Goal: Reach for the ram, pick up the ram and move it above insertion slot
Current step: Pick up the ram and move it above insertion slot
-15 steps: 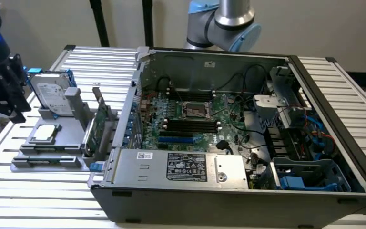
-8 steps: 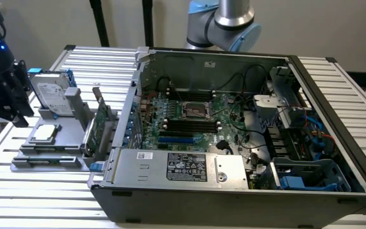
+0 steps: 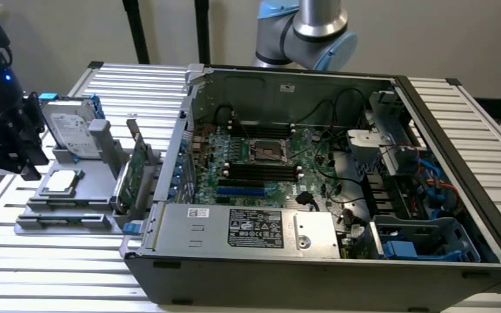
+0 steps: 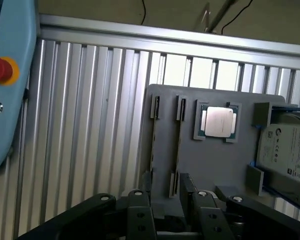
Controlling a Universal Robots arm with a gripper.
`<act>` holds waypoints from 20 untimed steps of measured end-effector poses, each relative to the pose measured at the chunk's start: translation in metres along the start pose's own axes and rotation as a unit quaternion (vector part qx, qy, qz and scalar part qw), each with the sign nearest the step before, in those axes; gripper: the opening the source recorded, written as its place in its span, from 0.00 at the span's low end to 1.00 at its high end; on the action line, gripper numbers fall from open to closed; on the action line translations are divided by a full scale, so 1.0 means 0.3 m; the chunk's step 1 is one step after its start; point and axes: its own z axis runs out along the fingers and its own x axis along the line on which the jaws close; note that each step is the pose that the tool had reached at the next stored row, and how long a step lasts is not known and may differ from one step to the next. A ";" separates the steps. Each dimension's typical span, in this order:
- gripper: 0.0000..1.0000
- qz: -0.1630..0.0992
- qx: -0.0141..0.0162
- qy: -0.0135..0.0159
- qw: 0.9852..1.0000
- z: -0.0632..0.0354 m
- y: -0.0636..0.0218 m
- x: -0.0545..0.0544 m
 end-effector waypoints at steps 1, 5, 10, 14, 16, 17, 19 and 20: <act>0.36 0.001 0.000 0.000 1.000 0.006 0.001 0.000; 0.36 0.003 0.000 0.000 1.000 0.031 0.003 0.002; 0.36 0.003 0.000 0.000 1.000 0.061 0.003 0.004; 0.36 0.003 0.000 0.000 1.000 0.085 0.003 0.007; 0.36 0.004 0.000 0.000 1.000 0.097 0.003 0.009; 0.36 0.004 0.000 0.000 1.000 0.103 0.002 0.010; 0.36 0.004 0.000 0.000 1.000 0.115 0.002 0.013; 0.36 0.004 0.000 0.000 1.000 0.121 0.002 0.015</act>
